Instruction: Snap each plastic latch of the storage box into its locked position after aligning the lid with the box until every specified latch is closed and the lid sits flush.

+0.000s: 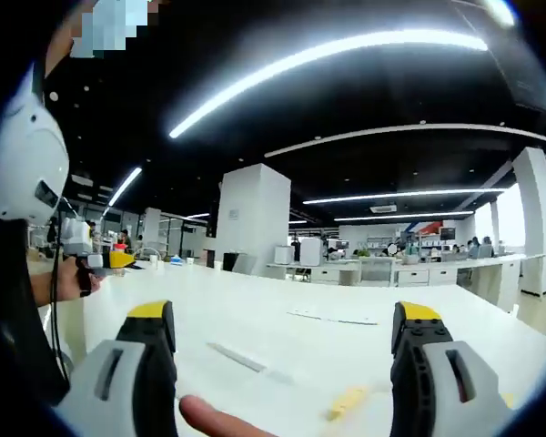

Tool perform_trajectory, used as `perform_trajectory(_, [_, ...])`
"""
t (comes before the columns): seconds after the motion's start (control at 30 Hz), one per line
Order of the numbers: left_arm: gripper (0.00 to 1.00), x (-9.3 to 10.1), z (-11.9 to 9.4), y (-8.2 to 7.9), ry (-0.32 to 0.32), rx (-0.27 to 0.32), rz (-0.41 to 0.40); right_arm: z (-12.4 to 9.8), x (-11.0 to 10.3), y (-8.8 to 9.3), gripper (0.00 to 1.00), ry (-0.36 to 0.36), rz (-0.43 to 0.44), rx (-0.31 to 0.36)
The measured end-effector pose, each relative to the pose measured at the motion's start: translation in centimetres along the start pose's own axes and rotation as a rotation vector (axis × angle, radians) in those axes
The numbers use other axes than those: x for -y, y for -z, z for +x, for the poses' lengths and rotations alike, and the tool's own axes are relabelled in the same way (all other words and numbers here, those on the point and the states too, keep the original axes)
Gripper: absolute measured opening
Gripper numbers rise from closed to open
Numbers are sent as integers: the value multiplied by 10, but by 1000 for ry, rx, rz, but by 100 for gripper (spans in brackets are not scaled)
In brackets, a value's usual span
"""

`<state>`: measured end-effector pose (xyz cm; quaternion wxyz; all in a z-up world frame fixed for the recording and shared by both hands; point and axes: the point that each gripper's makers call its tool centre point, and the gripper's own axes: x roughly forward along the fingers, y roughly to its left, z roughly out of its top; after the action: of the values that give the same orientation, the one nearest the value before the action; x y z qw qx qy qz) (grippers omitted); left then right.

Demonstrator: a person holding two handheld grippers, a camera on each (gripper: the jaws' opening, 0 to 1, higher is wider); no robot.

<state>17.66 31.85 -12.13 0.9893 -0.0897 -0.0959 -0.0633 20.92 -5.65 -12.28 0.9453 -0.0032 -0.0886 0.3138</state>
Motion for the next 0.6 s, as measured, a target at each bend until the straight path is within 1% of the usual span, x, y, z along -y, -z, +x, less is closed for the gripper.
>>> perform_trajectory(0.17, [100, -5, 1, -4, -25, 21, 9, -2, 9, -2, 100, 38, -26, 6])
perform_trajectory(0.23, [100, -8, 1, -4, -34, 19, 7, -3, 14, -1, 100, 63, -39, -4])
perform_trajectory(0.4, [100, -12, 0, -2, -60, 8, 16, -6, 22, -1, 100, 104, -43, -3])
perform_trajectory(0.5, [100, -15, -2, -4, -79, 22, 14, -10, 33, -1, 100, 170, -72, -11])
perform_trajectory(0.57, [100, -17, -4, -3, -91, 12, 22, -12, 36, -1, 100, 189, -70, -15])
perform_trajectory(0.6, [100, -19, -5, -1, -107, 0, 34, -14, 41, 0, 100, 216, -66, -17])
